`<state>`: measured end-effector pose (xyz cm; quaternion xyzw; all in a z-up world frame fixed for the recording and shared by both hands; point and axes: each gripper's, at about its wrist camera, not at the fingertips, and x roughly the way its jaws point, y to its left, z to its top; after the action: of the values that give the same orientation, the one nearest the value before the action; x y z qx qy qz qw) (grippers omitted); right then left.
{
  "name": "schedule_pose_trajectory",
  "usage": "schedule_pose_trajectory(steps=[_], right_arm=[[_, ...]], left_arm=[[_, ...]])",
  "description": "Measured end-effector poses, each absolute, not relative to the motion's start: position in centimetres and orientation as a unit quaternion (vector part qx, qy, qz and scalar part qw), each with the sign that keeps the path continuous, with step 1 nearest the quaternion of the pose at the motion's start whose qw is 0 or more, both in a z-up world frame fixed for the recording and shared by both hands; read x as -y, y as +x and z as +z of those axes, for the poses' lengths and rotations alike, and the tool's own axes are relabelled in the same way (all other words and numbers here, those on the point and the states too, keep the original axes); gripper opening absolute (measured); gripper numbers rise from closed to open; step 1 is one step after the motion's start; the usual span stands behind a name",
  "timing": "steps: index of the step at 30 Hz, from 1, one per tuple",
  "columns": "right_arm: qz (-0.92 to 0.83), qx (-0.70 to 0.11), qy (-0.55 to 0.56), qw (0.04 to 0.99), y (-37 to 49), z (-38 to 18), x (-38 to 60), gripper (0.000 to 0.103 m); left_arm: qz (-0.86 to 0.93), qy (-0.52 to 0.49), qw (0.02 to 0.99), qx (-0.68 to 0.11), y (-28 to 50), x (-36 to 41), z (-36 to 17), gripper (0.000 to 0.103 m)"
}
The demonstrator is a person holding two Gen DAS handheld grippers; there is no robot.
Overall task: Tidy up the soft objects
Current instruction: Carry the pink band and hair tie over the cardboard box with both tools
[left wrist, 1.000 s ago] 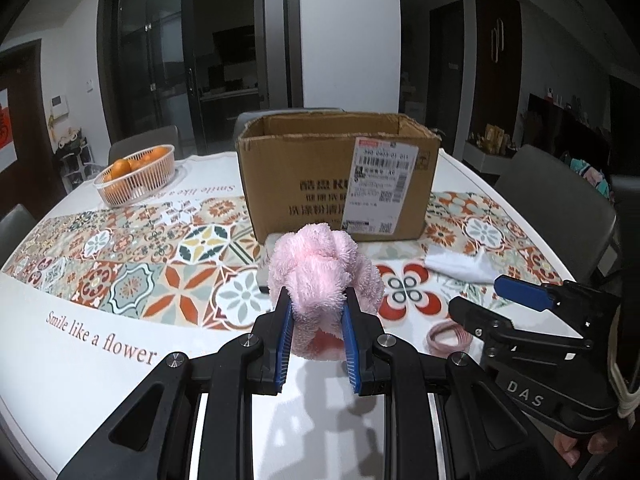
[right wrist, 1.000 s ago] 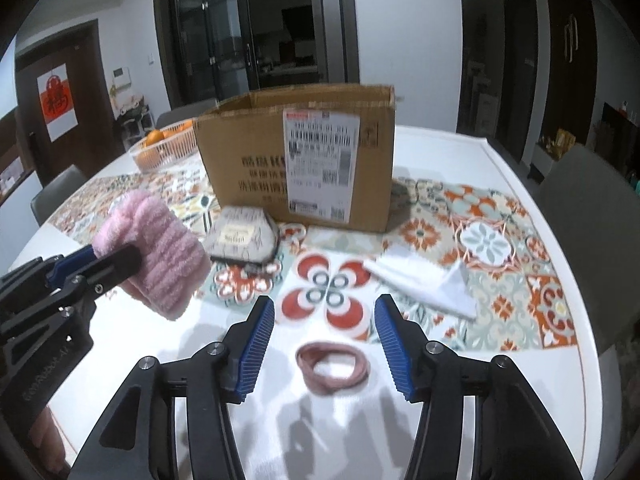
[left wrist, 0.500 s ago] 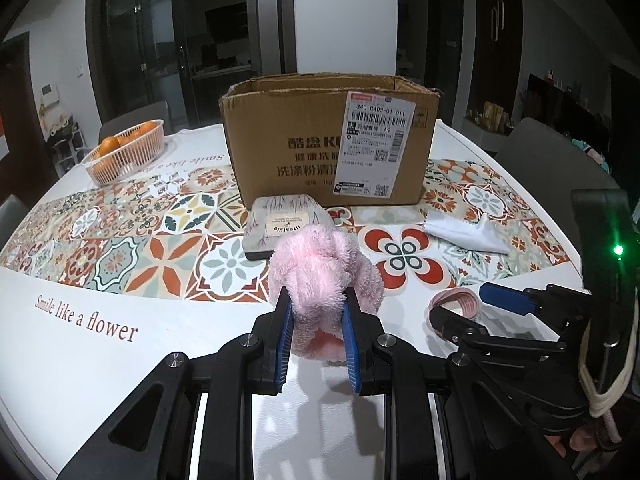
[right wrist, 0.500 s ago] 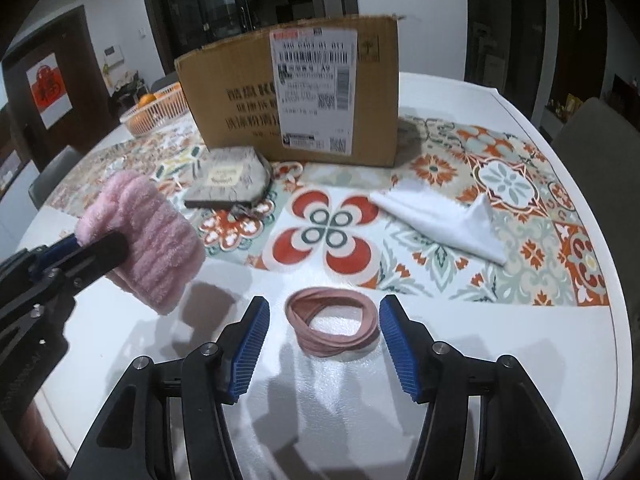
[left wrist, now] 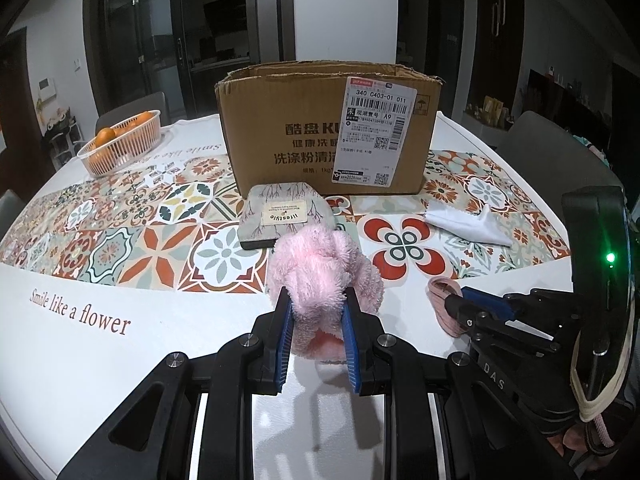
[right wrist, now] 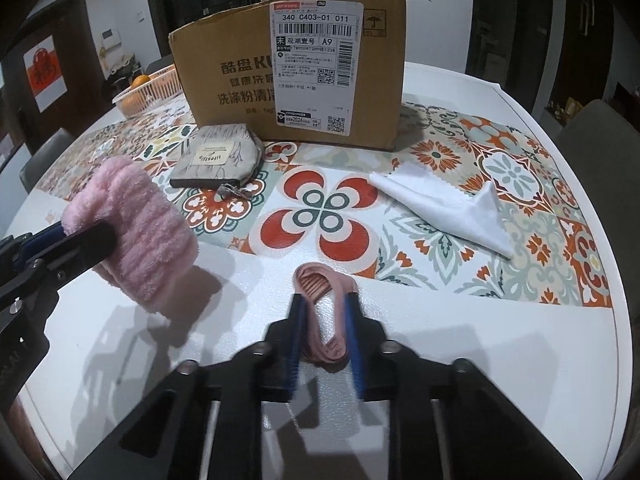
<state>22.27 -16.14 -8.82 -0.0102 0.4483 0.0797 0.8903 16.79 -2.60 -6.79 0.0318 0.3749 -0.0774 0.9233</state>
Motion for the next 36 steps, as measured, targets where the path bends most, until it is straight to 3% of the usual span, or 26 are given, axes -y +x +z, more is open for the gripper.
schedule_pose_trajectory(steps=[21,36], right_arm=[[0.081,-0.374,0.0,0.924,20.5,-3.1,16.4,0.006],[0.084,-0.288,0.008,0.954,20.3,2.8,16.1,0.007]], left_arm=[[-0.083,0.007,0.937,-0.338,15.5,1.9,-3.7,0.023],[-0.079,0.017,0.96,-0.268,16.5,1.5,0.8,0.023]])
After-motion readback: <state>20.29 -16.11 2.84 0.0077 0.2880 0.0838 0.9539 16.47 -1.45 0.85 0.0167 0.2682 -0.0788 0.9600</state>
